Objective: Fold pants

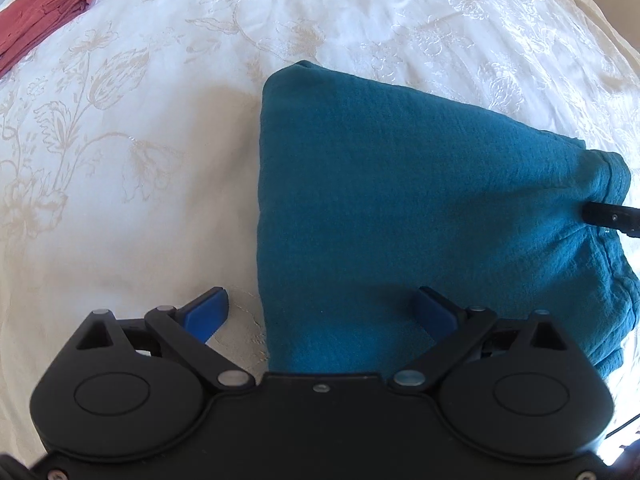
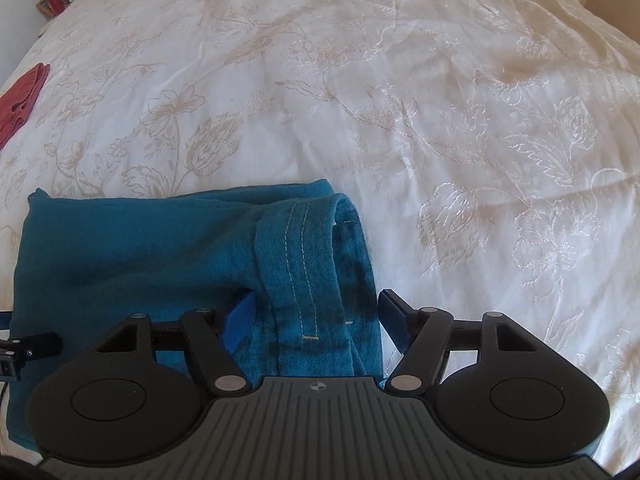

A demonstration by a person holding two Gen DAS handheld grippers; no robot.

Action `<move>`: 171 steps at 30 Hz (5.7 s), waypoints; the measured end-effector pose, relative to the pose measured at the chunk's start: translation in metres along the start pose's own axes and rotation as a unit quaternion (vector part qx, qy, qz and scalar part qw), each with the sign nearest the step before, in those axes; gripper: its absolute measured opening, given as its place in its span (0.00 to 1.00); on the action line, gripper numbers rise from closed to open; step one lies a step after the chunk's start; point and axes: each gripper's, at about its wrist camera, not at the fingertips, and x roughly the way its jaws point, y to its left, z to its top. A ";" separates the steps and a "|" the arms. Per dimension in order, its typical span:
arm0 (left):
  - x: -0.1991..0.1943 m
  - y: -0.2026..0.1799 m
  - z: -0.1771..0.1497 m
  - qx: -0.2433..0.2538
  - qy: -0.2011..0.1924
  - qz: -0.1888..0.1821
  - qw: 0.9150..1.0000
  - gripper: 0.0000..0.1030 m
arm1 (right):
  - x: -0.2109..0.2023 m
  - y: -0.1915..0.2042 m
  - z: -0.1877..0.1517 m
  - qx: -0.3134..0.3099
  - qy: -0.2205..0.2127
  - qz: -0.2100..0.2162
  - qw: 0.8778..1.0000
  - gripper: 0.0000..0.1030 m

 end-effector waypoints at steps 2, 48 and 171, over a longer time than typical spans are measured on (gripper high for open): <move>-0.002 -0.001 0.001 0.003 -0.009 0.004 1.000 0.96 | -0.002 -0.002 0.001 0.006 0.004 0.005 1.000 0.64; 0.029 -0.003 0.005 -0.003 -0.043 -0.049 0.998 0.97 | 0.038 -0.014 -0.014 0.072 0.123 0.225 0.964 0.82; -0.185 -0.063 -0.037 -0.025 -0.105 0.087 0.990 0.92 | -0.173 0.083 -0.053 0.003 -0.053 -0.009 0.999 0.46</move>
